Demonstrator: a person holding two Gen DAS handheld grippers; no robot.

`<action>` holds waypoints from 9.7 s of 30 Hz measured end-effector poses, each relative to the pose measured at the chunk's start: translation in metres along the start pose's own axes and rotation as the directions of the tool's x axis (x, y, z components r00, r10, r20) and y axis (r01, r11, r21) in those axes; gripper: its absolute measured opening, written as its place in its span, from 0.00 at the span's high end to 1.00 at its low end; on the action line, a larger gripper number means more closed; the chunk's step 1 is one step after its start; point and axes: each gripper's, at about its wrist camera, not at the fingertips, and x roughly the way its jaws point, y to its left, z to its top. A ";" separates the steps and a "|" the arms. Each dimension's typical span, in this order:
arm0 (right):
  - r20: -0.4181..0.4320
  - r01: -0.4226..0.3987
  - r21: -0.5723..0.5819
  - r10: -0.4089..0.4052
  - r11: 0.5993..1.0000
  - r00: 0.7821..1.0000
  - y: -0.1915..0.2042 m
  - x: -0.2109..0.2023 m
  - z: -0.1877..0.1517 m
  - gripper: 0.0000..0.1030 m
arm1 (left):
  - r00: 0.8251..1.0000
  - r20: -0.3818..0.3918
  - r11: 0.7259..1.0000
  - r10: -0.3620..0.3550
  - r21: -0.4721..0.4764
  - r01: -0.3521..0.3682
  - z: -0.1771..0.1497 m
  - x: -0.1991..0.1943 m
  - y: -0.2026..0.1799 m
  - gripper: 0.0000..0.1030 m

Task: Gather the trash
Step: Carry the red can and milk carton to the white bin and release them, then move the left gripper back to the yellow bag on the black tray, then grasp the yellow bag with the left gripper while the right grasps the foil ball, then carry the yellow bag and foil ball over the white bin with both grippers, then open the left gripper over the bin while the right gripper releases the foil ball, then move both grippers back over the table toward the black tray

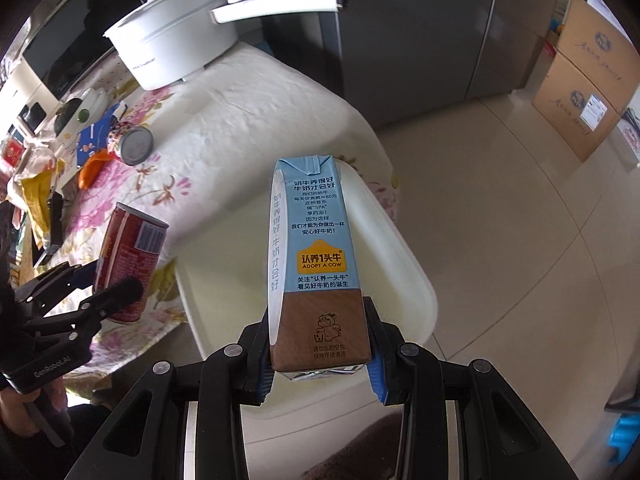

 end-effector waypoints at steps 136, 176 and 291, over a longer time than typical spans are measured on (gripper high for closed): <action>-0.164 -0.310 -0.414 0.265 0.856 0.950 0.439 0.067 0.055 0.72 | 0.919 0.189 0.830 0.346 -0.519 -0.205 -0.104 -0.232 0.287 0.91; 0.026 -0.184 -0.430 0.216 0.884 0.976 0.375 0.001 0.053 0.88 | 0.945 0.218 0.873 0.244 -0.473 -0.116 -0.089 -0.218 0.254 0.91; 0.054 -0.012 -0.100 0.017 0.995 0.998 0.188 0.031 0.046 0.21 | 0.926 -0.018 0.879 0.378 -0.305 -0.365 -0.069 -0.160 0.205 0.01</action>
